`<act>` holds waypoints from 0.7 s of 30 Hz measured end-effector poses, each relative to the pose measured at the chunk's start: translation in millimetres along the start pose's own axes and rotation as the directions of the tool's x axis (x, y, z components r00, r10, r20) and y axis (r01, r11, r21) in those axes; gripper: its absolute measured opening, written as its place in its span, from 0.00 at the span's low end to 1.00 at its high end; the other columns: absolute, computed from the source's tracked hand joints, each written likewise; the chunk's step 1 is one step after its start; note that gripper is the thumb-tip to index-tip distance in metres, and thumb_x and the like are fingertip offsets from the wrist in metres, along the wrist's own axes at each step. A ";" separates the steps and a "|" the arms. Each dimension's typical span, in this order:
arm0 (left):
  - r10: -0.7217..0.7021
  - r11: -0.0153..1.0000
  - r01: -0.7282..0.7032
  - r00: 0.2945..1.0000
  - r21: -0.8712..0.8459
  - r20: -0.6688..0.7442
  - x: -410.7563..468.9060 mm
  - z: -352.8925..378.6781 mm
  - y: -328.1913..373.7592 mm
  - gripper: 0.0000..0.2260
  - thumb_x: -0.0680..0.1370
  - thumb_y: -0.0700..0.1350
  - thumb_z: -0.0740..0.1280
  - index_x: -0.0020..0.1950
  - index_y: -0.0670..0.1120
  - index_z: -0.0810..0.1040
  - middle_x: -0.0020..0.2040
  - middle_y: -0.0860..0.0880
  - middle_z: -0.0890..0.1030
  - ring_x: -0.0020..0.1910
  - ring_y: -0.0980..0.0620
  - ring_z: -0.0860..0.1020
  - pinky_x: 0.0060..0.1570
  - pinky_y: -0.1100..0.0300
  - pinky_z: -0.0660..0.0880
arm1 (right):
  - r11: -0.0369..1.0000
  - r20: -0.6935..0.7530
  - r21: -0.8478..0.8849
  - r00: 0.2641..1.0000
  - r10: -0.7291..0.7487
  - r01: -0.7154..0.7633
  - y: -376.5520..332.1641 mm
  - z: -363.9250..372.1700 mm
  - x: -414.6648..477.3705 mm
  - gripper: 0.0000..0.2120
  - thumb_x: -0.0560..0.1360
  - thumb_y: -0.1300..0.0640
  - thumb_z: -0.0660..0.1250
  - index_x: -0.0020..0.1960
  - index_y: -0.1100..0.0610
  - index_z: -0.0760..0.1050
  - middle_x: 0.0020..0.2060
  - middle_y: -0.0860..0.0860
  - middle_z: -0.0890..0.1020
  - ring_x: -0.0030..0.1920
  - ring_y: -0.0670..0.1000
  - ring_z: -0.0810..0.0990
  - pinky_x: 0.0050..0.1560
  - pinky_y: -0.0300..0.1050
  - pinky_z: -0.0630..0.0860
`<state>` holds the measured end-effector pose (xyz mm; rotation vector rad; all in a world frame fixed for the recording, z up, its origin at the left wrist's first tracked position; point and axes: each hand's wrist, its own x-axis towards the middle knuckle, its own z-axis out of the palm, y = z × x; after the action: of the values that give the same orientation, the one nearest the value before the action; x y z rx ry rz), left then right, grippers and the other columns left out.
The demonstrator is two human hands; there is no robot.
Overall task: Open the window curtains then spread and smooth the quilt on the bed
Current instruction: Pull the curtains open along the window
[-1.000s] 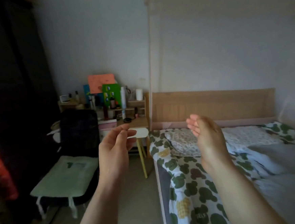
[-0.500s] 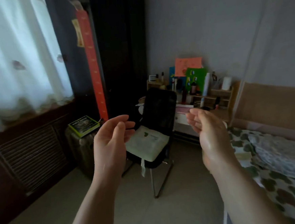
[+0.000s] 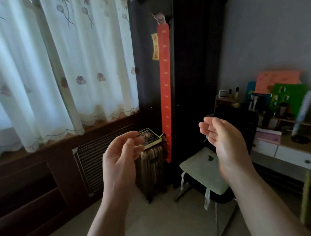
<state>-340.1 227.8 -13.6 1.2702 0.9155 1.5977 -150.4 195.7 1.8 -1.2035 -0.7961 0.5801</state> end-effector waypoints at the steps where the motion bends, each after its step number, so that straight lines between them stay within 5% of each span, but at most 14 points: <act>1: 0.004 1.000 -0.004 1.000 0.005 -0.010 12.7 -8.7 0.3 0.11 0.81 0.37 0.59 0.50 0.46 0.81 0.42 0.47 0.85 0.40 0.52 0.81 0.47 0.60 0.78 | 1.000 0.013 0.006 1.000 -0.004 0.004 0.9 16.3 5.5 0.13 0.82 0.55 0.54 0.57 0.54 0.76 0.51 0.50 0.82 0.54 0.47 0.79 0.61 0.43 0.71; 21: 0.090 0.991 -0.062 0.962 0.116 -0.257 194.8 -167.6 -34.9 0.11 0.80 0.38 0.60 0.48 0.46 0.82 0.42 0.46 0.84 0.42 0.49 0.82 0.45 0.59 0.76 | 0.985 0.235 0.165 0.972 0.012 -0.052 61.8 277.1 84.2 0.12 0.82 0.56 0.55 0.56 0.58 0.76 0.46 0.50 0.82 0.51 0.49 0.80 0.51 0.38 0.72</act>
<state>-516.3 418.0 -15.3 1.1961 1.1405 1.8298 -319.0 439.1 3.8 -1.0038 -0.9072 0.8106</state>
